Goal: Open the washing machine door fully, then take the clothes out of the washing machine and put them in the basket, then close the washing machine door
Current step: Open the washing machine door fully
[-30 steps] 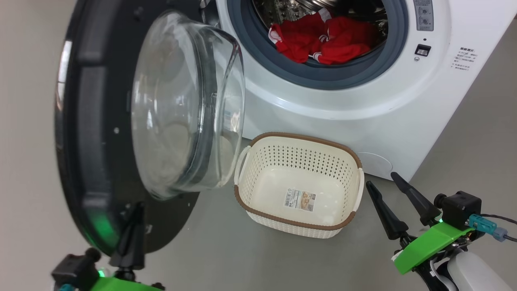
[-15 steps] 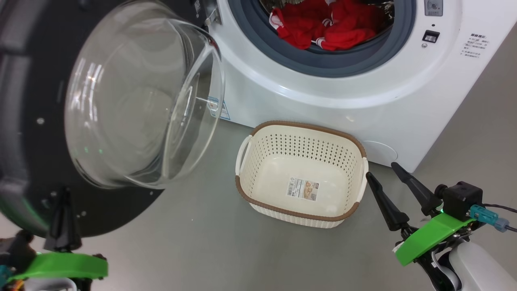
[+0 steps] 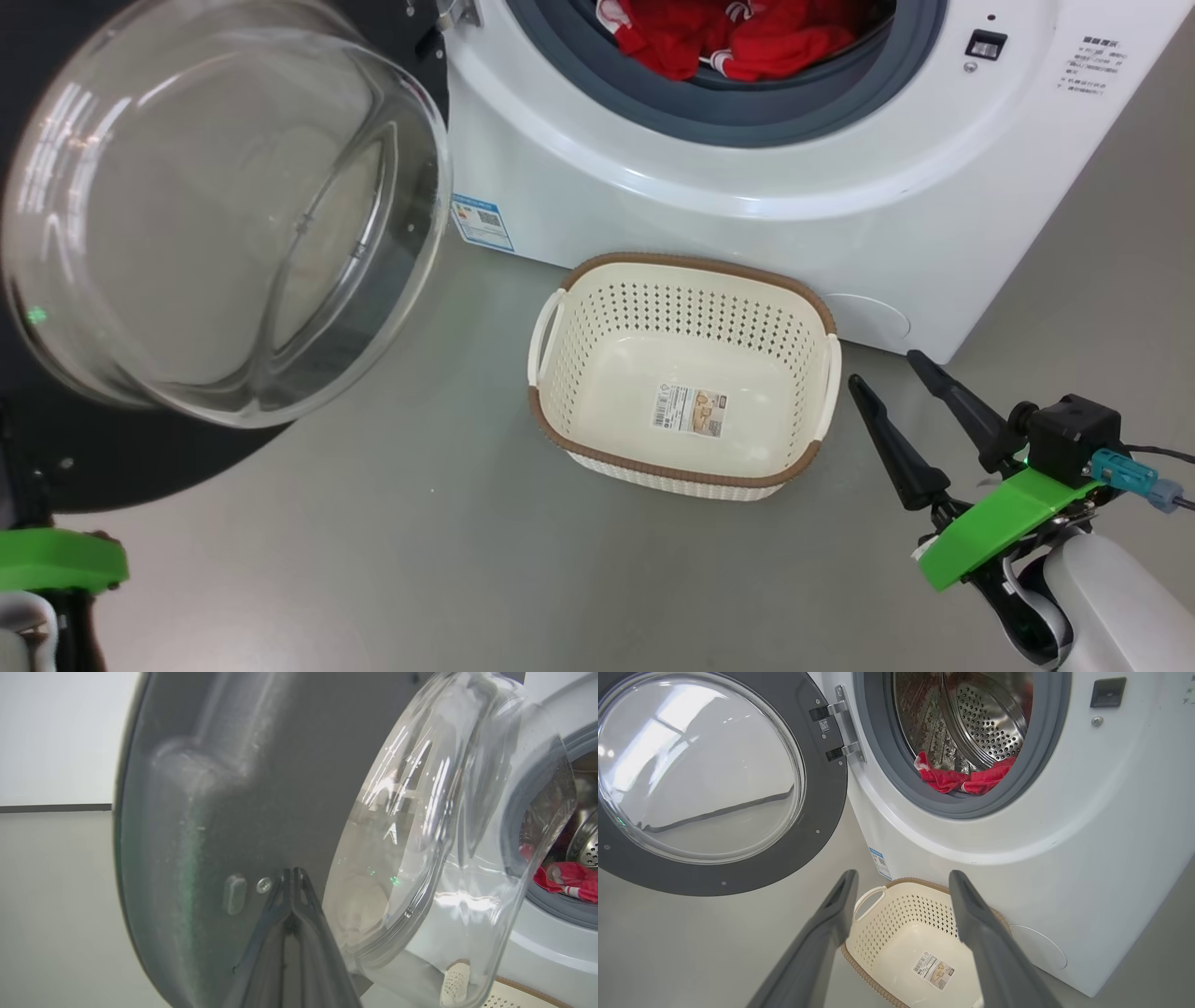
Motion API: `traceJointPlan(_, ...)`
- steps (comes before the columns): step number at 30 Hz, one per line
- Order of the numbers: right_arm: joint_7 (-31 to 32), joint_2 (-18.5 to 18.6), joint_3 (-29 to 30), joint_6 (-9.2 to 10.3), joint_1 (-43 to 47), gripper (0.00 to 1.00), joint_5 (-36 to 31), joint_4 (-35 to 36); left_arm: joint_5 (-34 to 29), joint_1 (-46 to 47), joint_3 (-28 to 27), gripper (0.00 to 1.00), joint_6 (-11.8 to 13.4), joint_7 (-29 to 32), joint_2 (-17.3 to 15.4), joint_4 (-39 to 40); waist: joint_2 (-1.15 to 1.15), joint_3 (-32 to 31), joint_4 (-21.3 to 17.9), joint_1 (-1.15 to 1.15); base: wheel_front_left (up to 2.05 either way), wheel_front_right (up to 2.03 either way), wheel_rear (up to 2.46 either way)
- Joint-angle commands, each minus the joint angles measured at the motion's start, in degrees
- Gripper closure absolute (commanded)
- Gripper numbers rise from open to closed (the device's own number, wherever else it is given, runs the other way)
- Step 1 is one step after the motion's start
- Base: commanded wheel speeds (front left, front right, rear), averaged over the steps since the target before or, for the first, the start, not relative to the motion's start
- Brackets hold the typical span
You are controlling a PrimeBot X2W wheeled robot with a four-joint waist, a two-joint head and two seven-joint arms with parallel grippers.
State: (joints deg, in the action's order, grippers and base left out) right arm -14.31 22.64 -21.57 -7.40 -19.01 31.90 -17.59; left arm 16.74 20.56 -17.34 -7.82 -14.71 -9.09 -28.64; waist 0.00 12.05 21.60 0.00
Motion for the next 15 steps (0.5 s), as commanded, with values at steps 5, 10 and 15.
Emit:
traceJointPlan(5,-0.7,0.8,-1.1,-0.09,-1.4,0.0,-0.3,1.2,-1.2,4.8,-4.1,1.0,0.4,-0.3,-5.2,-2.7,0.0,1.2,-0.5,0.0,0.0,0.0,0.0)
traceJointPlan(10,-0.7,1.0,-1.5,-0.09,-2.4,0.0,-0.5,1.3,-0.9,8.2,-6.3,1.0,0.3,-0.3,-7.2,-7.2,0.0,2.5,-1.0,0.0,0.0,0.0,0.0)
traceJointPlan(15,-0.7,1.2,-2.2,-0.09,-3.4,0.0,-0.6,1.0,-0.8,11.1,-7.5,1.0,0.3,-0.3,-9.4,-11.0,0.0,3.6,-1.5,0.0,0.0,0.0,0.0)
